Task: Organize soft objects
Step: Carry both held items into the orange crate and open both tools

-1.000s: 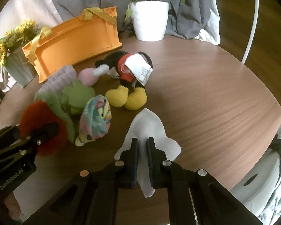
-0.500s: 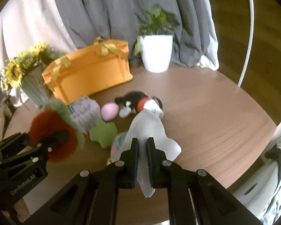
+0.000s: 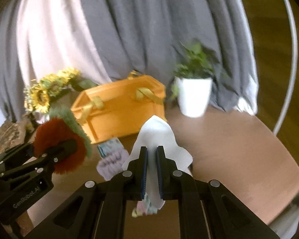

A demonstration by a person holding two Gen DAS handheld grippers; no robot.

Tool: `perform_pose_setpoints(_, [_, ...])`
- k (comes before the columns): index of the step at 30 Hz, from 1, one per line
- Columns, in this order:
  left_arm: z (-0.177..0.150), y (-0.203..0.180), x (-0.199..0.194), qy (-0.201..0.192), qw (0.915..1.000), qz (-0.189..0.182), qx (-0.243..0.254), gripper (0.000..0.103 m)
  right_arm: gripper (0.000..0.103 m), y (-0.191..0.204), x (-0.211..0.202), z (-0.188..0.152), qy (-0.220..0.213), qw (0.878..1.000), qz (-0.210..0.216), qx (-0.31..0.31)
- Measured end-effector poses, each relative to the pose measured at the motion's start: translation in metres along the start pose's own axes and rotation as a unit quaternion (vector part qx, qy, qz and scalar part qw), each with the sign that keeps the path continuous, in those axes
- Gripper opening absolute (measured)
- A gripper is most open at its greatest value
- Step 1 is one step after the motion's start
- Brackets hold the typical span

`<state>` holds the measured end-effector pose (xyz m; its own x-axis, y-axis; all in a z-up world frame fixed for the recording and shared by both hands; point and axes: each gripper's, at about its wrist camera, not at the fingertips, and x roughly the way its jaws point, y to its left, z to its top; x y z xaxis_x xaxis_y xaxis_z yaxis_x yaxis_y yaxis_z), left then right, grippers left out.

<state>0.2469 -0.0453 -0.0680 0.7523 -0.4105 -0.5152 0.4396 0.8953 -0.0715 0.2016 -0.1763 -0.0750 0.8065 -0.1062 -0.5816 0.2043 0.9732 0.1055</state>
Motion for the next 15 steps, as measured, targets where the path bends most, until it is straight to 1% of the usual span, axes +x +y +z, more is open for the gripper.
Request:
perform_pose_setpoints(3, [0.007, -0.003, -0.005, -0.013, 0.9995, 0.022, -0.018, 0.038, 0.010, -0.004, 0.004, 0.016, -0.012, 0.999, 0.027, -0.016])
perform_pose_setpoints(7, [0.019, -0.009, -0.009, -0.033, 0.9982, 0.045, -0.024, 0.038, 0.010, -0.008, 0.008, 0.032, -0.025, 0.998, 0.055, -0.031])
perform_pose_setpoints(12, [0.034, -0.014, -0.010, -0.053, 0.9964, 0.060, -0.030, 0.038, 0.010, -0.010, 0.010, 0.048, -0.043, 0.995, 0.082, -0.037])
perform_pose_setpoints(15, [0.044, -0.016, -0.009, -0.064, 0.9953, 0.066, -0.031, 0.038, 0.010, -0.011, 0.010, 0.057, -0.056, 0.993, 0.091, -0.041])
